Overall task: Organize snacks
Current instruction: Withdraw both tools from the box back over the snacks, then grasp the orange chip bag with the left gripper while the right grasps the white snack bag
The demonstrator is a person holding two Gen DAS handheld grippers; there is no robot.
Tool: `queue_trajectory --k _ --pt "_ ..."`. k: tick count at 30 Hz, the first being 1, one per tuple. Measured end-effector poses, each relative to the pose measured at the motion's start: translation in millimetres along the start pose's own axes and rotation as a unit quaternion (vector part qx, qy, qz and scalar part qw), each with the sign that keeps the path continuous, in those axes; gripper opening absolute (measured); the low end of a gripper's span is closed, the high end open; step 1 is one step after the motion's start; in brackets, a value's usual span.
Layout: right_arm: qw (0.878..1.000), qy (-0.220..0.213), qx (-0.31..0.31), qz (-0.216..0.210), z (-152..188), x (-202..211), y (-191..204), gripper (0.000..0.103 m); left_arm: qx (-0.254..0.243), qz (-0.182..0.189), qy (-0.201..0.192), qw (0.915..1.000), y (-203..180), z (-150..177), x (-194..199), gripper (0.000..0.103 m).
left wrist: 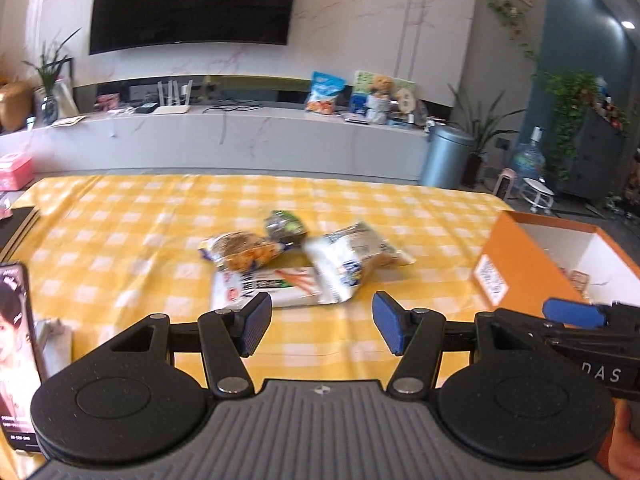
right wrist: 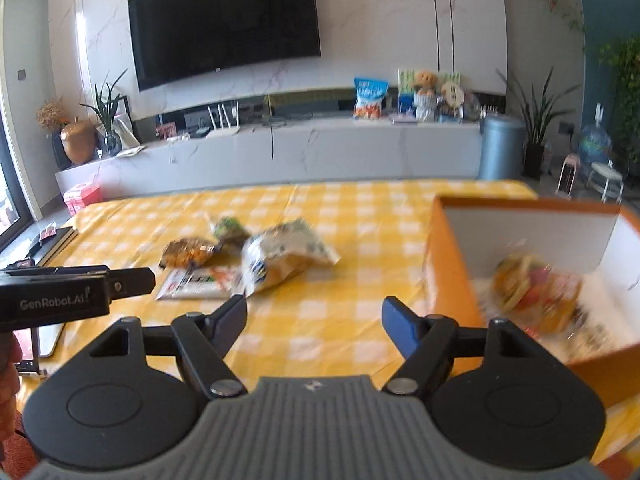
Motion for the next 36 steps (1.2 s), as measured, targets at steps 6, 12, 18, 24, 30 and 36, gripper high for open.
queue_trajectory --k 6,12,18,24,30,36 --pt "1.000 0.022 -0.016 0.000 22 -22 13 0.073 0.010 -0.011 -0.001 0.9999 12 12 -10 0.069" --pt "0.999 0.037 -0.011 -0.005 30 -45 21 0.073 0.006 -0.031 0.013 0.9994 27 20 -34 0.069" --pt "0.999 0.045 -0.010 -0.012 25 -76 27 0.073 -0.009 -0.035 0.028 0.9990 42 19 -55 0.069" --pt "0.998 0.053 0.006 -0.022 23 -111 38 0.066 -0.043 -0.025 0.037 0.9981 47 20 -79 0.069" --pt "0.998 0.043 0.016 -0.039 7 -136 45 0.059 -0.042 -0.021 0.048 0.9977 57 15 -94 0.068" --pt "0.998 0.053 0.003 -0.035 0 -157 48 0.065 -0.033 -0.054 0.036 0.9973 70 2 -99 0.076"
Point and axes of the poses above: each gripper's, at about its wrist camera, not at the fingertips, and x roughly against the way its jaws point, y to its left, z to its underside, the point moved 3 cm from there along -x, roughly the way its jaws point, and after that the axes turned 9 degrees about -y, right-handed, at the moved point
